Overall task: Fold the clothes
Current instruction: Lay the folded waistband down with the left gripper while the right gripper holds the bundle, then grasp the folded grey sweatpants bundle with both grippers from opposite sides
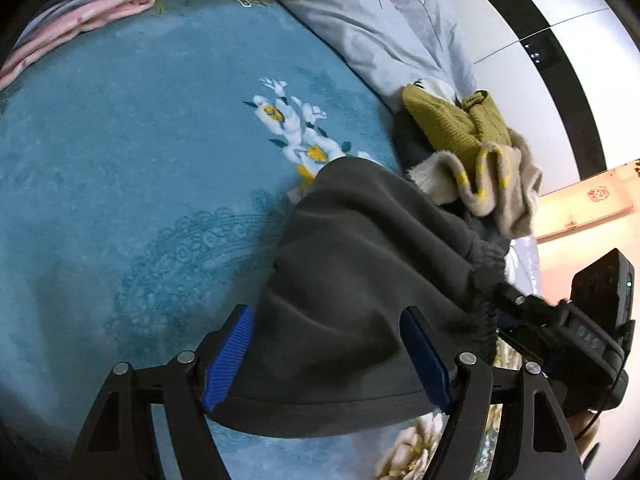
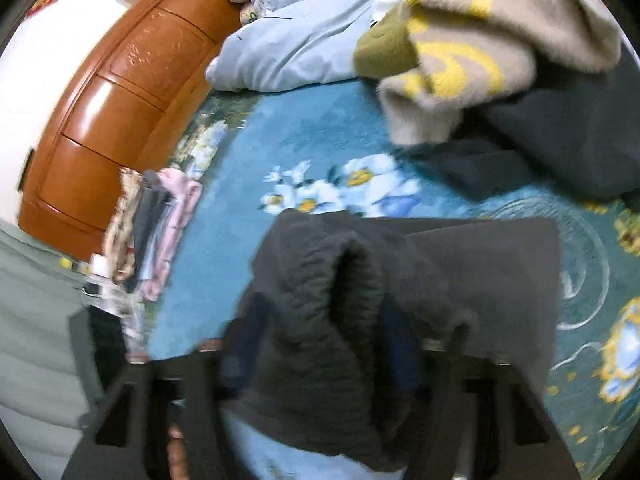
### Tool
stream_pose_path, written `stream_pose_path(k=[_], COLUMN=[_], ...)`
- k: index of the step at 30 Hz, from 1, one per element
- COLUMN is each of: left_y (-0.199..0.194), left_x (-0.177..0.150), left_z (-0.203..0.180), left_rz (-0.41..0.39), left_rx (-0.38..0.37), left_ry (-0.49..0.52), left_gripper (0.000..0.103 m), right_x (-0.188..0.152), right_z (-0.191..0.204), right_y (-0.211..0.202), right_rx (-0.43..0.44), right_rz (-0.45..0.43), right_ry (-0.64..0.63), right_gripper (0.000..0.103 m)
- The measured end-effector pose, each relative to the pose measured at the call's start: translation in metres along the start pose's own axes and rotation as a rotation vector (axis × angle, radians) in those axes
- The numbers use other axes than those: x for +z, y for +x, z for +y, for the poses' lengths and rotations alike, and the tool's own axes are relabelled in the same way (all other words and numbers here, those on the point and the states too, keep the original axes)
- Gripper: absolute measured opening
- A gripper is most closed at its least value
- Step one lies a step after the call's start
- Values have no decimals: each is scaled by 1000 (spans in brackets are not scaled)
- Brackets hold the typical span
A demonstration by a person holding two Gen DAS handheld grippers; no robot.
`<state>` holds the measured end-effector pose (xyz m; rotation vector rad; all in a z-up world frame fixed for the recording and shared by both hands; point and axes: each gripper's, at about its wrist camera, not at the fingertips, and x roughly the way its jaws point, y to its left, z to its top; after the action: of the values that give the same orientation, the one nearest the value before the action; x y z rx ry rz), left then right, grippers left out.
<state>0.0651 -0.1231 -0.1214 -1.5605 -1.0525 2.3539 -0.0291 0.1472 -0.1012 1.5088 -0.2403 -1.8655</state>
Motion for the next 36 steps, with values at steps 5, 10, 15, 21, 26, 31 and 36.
stream_pose_path(k=[5,10,15,21,26,31,36], left_y=[-8,-3,6,16,24,20,-4], left_x=[0,-4,-7,-12,-19,-15,-11], left_z=[-8,-20,-25,-34,-47,-35,-31], left_rz=[-12,25,78,137,177,166,57], left_rx=[-124,-135,-134,-132,-125,-146,-261], left_ry=[31,82,109,149,204,138,110], left_gripper=[79,79,79,79,80,80,80], right_x=[-6,-11,-33,-21,-15,-38,-40], right_z=[11,-5,-49,-43,-44,-86,-96], right_y=[-27,-63,-41,-63,-82,-43,-36], right_rx=[55,70,-1,34,-1,-27,-15], right_rz=[-42,-111,-46,-108,-144,-55,-51], right_ry=[0,38,151,136,72,214,267], right_gripper=[14,14,14,14,14,15,16])
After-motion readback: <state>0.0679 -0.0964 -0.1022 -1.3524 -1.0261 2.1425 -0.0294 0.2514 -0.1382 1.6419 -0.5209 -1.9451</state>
